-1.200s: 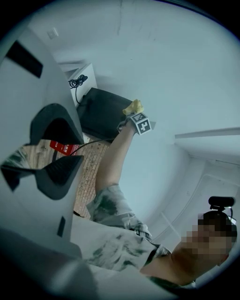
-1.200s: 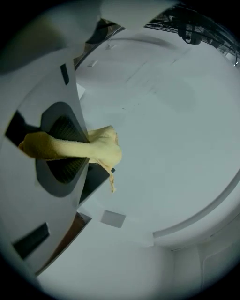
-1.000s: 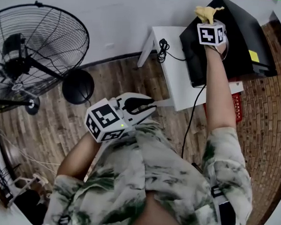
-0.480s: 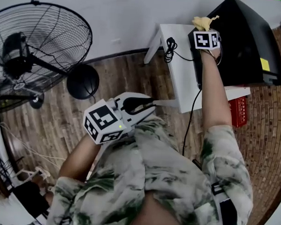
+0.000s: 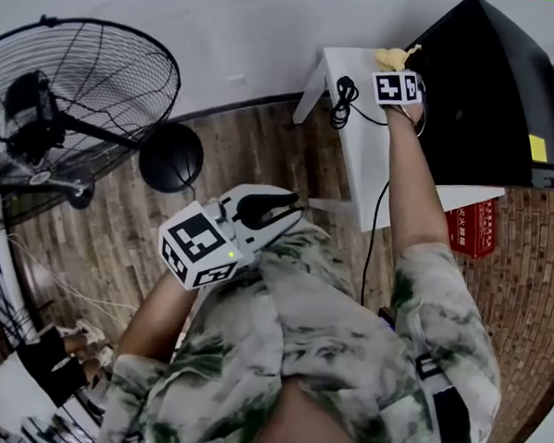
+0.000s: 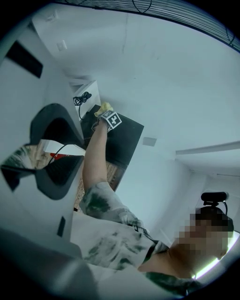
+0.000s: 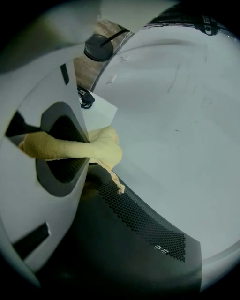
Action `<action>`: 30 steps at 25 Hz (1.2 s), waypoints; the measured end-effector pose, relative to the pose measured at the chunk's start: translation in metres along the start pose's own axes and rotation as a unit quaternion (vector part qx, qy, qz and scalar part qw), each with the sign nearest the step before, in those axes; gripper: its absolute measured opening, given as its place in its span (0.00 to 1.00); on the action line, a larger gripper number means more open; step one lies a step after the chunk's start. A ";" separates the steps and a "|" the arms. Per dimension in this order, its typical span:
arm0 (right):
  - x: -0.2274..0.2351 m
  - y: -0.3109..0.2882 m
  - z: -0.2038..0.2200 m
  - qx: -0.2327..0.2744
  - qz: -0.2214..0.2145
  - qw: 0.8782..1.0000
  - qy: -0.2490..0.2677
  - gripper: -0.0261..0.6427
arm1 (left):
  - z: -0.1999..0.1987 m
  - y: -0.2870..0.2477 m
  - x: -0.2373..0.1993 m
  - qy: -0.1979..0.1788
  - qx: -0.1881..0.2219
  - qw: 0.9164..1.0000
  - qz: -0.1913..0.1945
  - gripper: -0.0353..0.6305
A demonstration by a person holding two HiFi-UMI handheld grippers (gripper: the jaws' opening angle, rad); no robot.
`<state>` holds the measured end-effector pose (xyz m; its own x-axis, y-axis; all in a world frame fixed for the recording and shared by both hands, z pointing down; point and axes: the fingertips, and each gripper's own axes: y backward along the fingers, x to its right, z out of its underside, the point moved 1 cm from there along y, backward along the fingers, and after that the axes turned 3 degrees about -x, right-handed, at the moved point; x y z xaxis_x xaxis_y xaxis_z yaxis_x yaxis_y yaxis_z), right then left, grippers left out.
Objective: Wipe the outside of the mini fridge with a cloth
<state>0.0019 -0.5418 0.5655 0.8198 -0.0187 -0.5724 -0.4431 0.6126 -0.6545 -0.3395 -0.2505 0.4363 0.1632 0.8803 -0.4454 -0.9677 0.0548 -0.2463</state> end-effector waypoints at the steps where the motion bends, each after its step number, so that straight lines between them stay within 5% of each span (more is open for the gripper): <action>1: -0.005 -0.007 0.002 -0.004 -0.005 1.000 0.000 0.17 | -0.001 -0.001 -0.003 0.002 -0.001 1.000 -0.004 0.17; 15: -0.053 -0.060 0.044 -0.044 -0.065 0.997 -0.001 0.17 | -0.007 -0.014 -0.026 0.015 -0.009 0.999 -0.028 0.17; 25: -0.064 0.009 0.073 0.007 -0.110 0.993 -0.041 0.17 | -0.004 -0.012 0.001 -0.013 -0.009 0.999 -0.028 0.17; 30: -0.078 0.054 0.124 0.004 -0.131 0.989 -0.066 0.17 | 0.008 -0.010 0.032 -0.034 -0.018 0.999 -0.006 0.17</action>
<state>-0.0414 -0.4092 0.6356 0.9466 -0.0748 -0.3136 -0.2066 0.6062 -0.7680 -0.3262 -0.2188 0.4309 0.1605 0.9098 -0.3827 -0.9581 0.0504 -0.2820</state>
